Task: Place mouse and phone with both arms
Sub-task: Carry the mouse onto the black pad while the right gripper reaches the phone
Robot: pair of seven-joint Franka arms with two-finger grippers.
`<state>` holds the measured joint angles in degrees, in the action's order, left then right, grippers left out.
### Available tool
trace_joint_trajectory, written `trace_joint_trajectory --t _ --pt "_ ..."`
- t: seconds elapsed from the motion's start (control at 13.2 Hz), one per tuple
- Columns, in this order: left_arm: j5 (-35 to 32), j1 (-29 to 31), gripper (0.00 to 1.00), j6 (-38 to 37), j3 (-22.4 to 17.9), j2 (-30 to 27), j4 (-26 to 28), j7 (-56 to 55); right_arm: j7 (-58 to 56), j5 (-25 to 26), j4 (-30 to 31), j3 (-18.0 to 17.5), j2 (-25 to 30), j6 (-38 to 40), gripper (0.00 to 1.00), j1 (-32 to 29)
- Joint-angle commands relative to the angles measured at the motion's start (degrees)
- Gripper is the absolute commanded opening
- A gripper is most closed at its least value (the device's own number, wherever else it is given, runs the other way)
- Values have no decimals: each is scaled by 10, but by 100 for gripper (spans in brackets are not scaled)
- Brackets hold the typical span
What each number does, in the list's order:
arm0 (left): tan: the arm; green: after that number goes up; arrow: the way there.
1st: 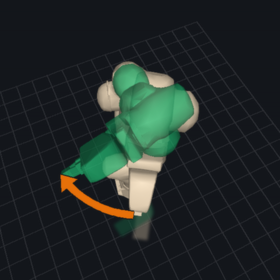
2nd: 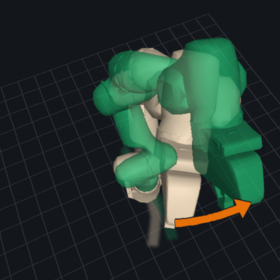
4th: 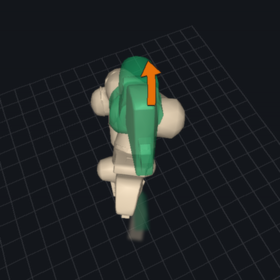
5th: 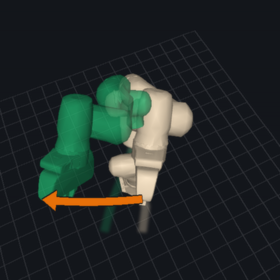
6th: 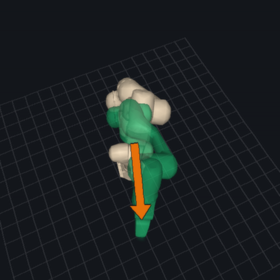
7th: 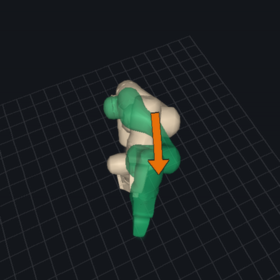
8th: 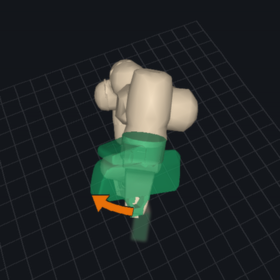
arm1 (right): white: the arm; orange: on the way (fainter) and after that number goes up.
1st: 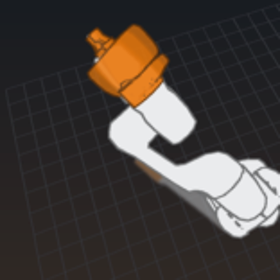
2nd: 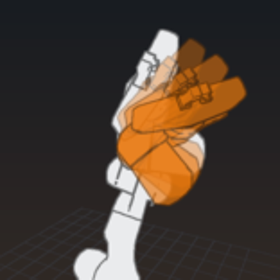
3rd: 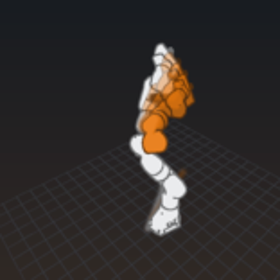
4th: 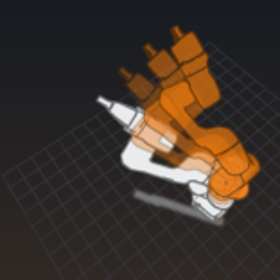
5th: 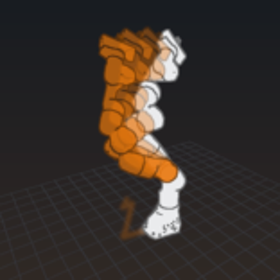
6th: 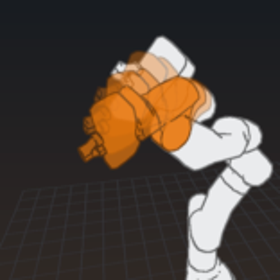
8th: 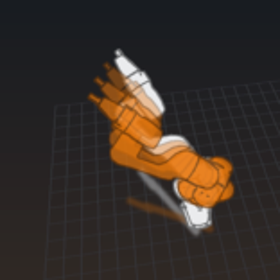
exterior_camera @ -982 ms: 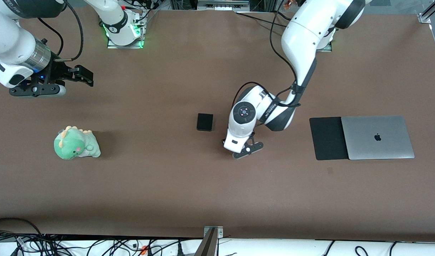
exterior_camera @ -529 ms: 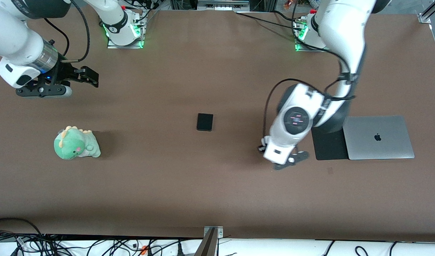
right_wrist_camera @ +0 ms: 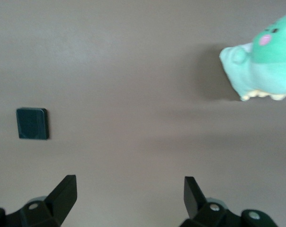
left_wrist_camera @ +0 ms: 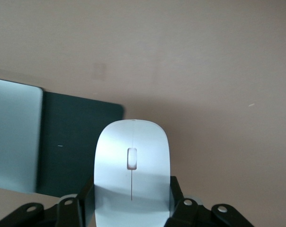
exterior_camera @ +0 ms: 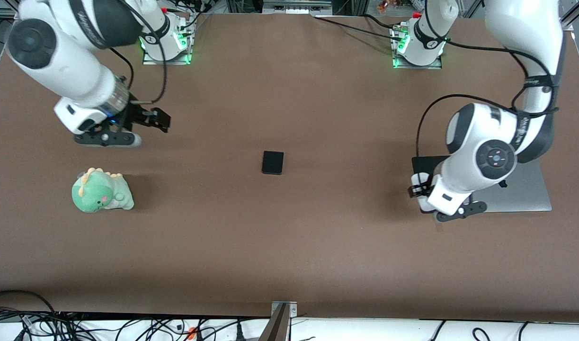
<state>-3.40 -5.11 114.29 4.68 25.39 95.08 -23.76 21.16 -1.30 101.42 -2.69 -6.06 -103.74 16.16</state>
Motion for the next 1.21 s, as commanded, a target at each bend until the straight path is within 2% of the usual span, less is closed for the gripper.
trace_joint_trajectory --t 0.0,0.15,0.23,0.38,0.6,0.83,1.06,1.13 --pt "-14 45 56 77 12 -69 132 75 47 -9 -5 3 -41 -51 100 28" --pt "-16 61 57 148 10 -74 198 106 60 -20 -6 3 -71 -90 100 39" --pt "-16 71 58 192 10 -69 225 121 69 -46 -6 3 -85 -109 100 47" --pt "-20 89 58 248 10 -50 252 146 82 -58 -6 3 -111 -149 100 62" --pt "-52 100 58 281 9 -11 253 146 130 -57 -7 4 -146 -201 100 92" --pt "-55 102 58 316 9 14 259 147 172 -47 -11 5 -178 -234 100 121" --pt "-71 103 60 329 8 30 259 147 241 6 -18 7 -210 -261 100 150" --pt "-71 103 69 329 8 29 259 147 261 20 -25 7 -222 -262 100 160"
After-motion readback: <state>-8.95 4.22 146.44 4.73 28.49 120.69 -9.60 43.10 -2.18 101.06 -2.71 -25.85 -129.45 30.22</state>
